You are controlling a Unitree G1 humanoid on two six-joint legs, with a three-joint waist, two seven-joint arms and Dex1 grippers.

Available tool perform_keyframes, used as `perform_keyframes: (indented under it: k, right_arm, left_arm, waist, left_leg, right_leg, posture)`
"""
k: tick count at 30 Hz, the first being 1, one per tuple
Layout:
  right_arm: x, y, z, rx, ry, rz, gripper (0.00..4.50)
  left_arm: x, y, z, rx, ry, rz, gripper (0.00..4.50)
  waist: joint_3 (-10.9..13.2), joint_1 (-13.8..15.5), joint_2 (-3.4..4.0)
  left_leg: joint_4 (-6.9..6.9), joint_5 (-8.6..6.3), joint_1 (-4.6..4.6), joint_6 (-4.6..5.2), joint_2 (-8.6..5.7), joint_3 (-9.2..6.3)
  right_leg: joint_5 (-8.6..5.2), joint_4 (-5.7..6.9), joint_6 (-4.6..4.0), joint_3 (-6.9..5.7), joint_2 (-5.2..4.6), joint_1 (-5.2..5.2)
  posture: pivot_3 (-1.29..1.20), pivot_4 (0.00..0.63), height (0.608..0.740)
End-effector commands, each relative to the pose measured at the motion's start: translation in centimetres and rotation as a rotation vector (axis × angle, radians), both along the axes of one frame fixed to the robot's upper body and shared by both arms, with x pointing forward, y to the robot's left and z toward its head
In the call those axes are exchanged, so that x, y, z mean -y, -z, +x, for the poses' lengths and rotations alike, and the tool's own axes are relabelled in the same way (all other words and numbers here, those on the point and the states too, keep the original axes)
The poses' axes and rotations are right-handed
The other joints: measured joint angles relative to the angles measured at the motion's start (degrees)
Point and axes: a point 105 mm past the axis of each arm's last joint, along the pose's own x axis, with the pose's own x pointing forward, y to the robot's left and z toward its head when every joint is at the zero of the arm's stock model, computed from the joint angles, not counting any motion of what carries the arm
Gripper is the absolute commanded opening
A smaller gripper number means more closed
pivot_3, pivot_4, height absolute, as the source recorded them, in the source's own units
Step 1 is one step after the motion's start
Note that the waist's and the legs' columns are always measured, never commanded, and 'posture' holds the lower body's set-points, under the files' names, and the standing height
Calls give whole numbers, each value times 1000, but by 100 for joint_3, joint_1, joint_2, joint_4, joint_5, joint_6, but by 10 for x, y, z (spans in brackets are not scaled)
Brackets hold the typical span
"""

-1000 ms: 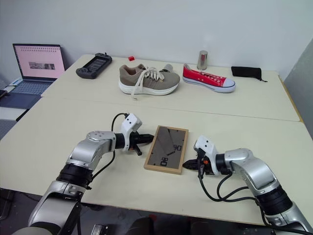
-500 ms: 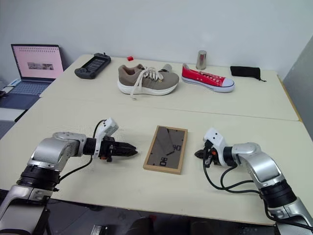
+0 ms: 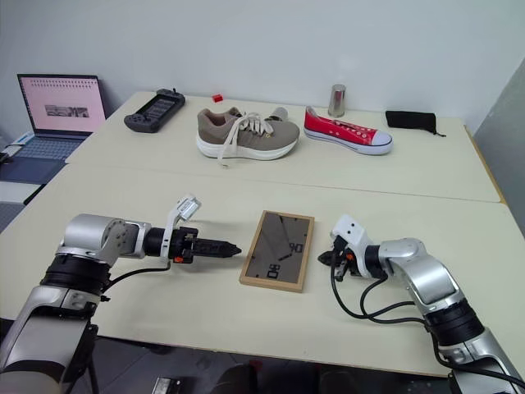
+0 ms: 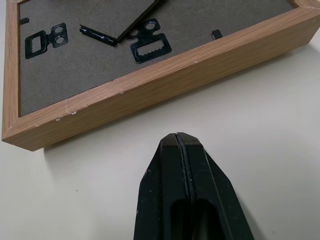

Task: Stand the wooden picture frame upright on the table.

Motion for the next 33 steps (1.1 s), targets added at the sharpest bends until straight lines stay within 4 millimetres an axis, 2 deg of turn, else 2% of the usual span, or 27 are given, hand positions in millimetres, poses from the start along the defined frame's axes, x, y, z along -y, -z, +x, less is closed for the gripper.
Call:
perform_keyframes:
  k: [1,4,11,15,20,33]
  right_arm:
    - [-8,-8,1,33,-24,-1,0]
    - [-16,-10,3,37,-33,11,0]
    - [-41,-15,7,54,-47,45,0]
    - [-42,-14,11,63,-28,45,0]
    - [-35,-12,14,69,10,40,0]
    - [-30,-12,13,64,29,51,0]
  left_arm:
    - [12,3,4,-1,34,-7,4496]
    - [23,12,5,-39,44,7,4496]
    - [47,9,-8,-67,162,-48,4496]
    - [49,6,-15,-60,203,-65,4496]
    - [43,7,-17,-42,203,-58,4496]
    - [39,0,-9,34,165,-76,1787]
  waist:
    - [0,-2,0]
    - [0,-1,1]
    - [-1,4,1]
    - [-1,3,1]
    - [-1,4,1]
    - [-1,1,1]
  left_leg:
    - [0,0,0,0,0,0]
    - [0,0,0,0,0,-1]
    - [2,0,0,-1,-3,-1]
    - [1,0,0,-1,-3,-2]
    - [0,0,0,-1,-2,-2]
    - [-1,0,0,0,-2,-2]
  right_leg:
    - [0,0,0,0,0,0]
    - [0,1,0,0,0,0]
    - [0,1,0,0,-2,3]
    - [0,0,0,1,-2,3]
    - [0,1,0,0,-2,2]
    - [0,1,0,0,-1,0]
  posture:
    - [0,150,740]
    - [0,150,740]
    - [0,150,740]
    - [0,150,740]
    - [0,150,740]
    - [0,150,740]
